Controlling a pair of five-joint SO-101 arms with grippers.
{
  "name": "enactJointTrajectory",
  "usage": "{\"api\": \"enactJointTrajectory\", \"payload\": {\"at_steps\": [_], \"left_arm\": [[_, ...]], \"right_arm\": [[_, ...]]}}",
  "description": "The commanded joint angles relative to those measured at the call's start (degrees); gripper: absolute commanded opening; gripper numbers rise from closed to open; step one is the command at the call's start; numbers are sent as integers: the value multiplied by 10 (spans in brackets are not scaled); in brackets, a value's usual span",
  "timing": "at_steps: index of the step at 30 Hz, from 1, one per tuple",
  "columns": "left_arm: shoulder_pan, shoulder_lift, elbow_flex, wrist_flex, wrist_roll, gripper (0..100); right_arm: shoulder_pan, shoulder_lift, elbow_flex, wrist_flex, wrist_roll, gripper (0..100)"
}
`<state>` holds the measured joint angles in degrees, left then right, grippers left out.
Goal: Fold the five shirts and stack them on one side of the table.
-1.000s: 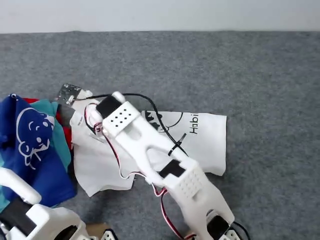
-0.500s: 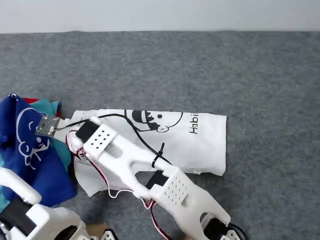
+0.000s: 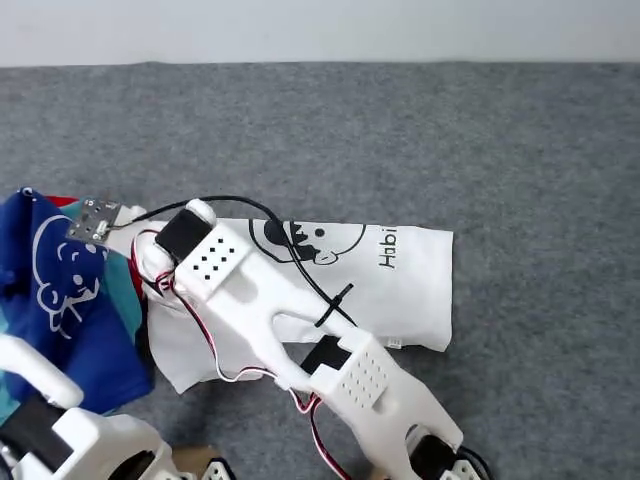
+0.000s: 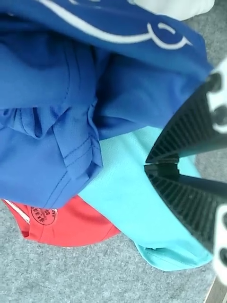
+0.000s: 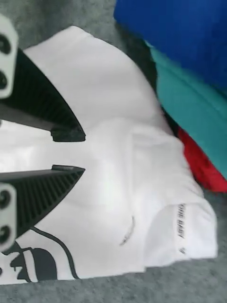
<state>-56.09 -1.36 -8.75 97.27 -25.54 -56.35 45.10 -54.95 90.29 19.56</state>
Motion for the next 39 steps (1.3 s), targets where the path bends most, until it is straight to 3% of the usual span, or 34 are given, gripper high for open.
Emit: {"api": "enactJointTrajectory", "payload": {"at_steps": [1, 11, 25, 30, 35, 39], "left_arm": [[9, -23, -2, -10, -4, 6], [8, -23, -2, -9, -4, 6], [10, -22, -2, -10, -4, 6], [7, -23, -5, -10, -4, 6], [7, -24, -5, -10, -4, 6], [9, -23, -5, -10, -4, 6]], "right_arm": [[34, 20, -31, -20, 4, 90], [134, 97, -33, 105, 0, 90], [52, -23, -80, 127, -1, 90], [25, -109, 47, 127, 3, 102], [-7, -195, 236, 124, -1, 242], [-59, -223, 303, 121, 2, 243]]}}
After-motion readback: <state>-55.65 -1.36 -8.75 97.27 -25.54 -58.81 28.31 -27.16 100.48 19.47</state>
